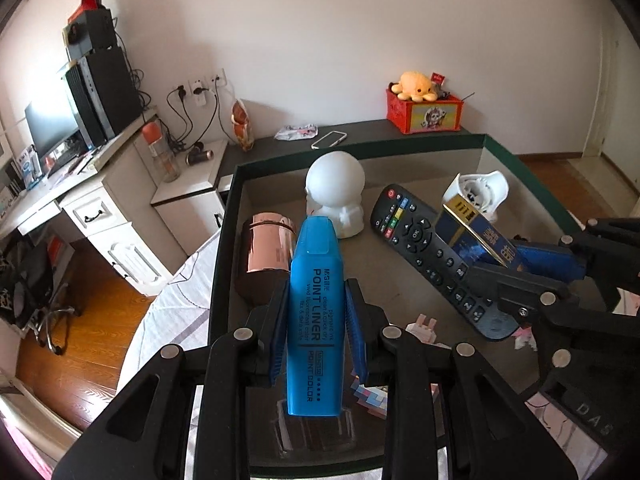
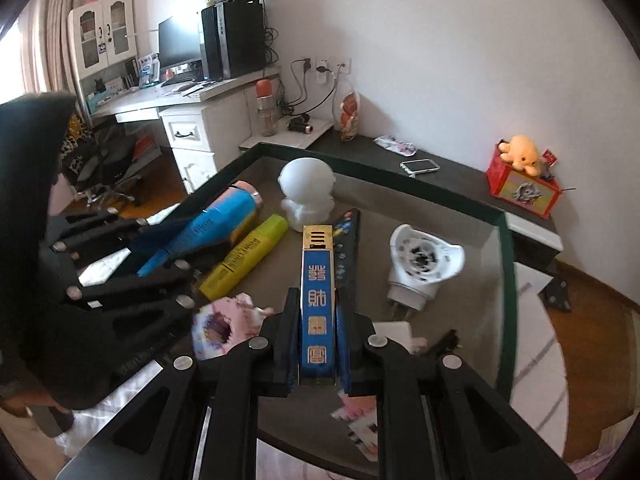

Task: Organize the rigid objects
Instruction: 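Carry the blue highlighter and small box over the pink box and release both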

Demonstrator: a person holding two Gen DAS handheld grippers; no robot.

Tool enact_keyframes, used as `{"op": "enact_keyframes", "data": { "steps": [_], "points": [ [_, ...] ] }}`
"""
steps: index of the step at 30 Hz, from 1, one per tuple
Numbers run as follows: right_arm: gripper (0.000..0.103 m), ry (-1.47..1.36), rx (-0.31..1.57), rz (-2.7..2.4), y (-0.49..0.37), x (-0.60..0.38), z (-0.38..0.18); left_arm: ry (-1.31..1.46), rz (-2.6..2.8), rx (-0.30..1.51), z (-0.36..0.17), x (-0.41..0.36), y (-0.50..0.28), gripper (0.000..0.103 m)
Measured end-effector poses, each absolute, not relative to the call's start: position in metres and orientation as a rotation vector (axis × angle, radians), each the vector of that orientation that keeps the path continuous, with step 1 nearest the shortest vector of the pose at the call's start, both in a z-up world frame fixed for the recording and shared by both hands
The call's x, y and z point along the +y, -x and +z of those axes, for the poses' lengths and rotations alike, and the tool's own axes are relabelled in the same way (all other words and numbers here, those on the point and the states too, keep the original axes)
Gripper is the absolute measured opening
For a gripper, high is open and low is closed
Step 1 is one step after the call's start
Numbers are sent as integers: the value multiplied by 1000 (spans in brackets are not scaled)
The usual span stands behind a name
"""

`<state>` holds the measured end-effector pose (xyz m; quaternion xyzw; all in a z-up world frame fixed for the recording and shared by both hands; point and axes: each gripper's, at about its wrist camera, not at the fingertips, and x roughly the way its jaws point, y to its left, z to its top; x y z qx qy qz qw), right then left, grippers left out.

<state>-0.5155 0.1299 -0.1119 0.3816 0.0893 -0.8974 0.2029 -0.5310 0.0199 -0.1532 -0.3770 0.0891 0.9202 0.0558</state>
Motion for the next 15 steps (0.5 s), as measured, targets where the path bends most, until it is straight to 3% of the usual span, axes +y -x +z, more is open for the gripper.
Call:
{"op": "enact_keyframes", "data": {
  "steps": [12, 15],
  "points": [
    [17, -1058, 213, -2461, 519, 120, -114, 1154, 2803, 246, -156, 13, 532, 29],
    [30, -1032, 194, -2472, 516, 121, -108, 1157, 2822, 245, -153, 10, 529, 31]
  ]
}}
